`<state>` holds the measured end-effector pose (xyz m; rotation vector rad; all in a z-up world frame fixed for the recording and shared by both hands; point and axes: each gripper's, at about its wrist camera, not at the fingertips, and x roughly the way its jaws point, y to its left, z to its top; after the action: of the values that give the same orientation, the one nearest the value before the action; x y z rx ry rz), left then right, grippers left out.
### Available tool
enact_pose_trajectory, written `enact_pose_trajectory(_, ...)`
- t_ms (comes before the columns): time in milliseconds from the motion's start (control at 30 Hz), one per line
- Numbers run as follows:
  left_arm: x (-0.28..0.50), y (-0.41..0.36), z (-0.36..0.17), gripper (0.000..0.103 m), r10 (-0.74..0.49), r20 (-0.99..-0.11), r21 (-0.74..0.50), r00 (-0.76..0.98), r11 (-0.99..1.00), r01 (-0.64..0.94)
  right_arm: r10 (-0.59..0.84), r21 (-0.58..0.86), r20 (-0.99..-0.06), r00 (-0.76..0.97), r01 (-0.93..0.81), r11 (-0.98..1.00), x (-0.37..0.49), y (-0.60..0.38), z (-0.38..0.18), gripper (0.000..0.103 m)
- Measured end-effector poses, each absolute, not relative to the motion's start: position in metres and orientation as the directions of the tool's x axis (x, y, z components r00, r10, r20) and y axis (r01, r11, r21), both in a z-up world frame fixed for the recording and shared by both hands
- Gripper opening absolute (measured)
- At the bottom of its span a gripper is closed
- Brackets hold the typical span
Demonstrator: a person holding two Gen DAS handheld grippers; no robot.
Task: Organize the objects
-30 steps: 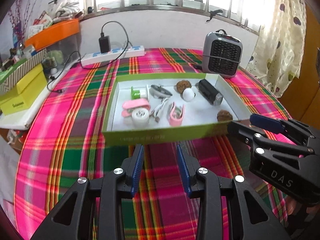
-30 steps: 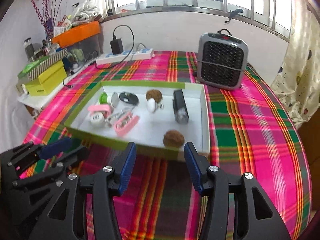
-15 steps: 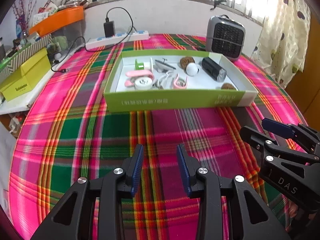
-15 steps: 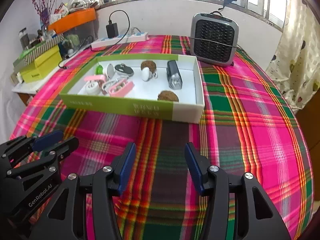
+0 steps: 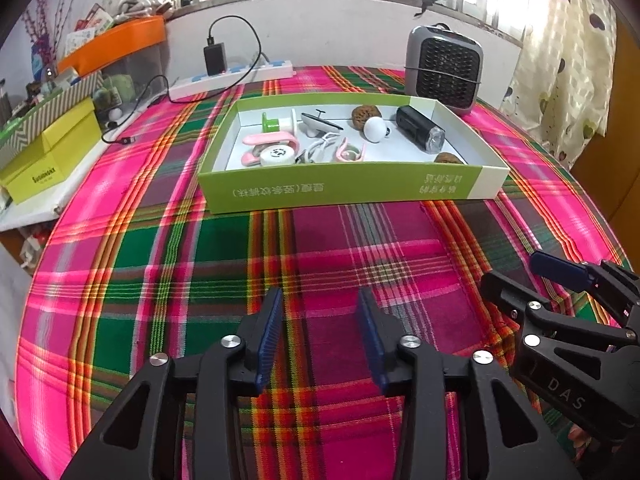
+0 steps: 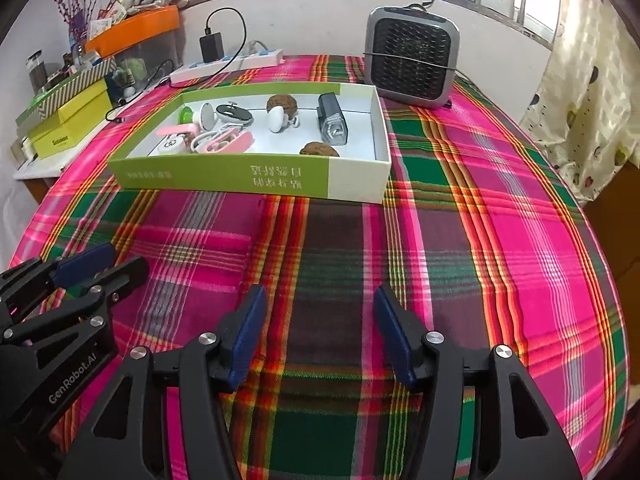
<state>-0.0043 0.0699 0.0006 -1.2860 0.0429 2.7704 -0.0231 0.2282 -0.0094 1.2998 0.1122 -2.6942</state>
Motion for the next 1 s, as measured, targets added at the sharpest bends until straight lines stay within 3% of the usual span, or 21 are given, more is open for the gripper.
enact_pose_trajectory(333, -0.0029, 0.0724, 0.0005, 0.04, 0.054, -0.762, -0.005, -0.645, -0.997, -0.079, -0.089, -0.009, -0.763, -0.641, 0.148, -0.989, -0.018, 0.23, -0.0111, 0.063)
enact_pose_trajectory(1000, -0.0026, 0.0723, 0.0005, 0.04, 0.055, -0.762, -0.006, -0.645, -0.997, -0.077, -0.089, -0.007, -0.763, -0.64, 0.147, -0.989, -0.019, 0.2304, -0.0108, 0.064)
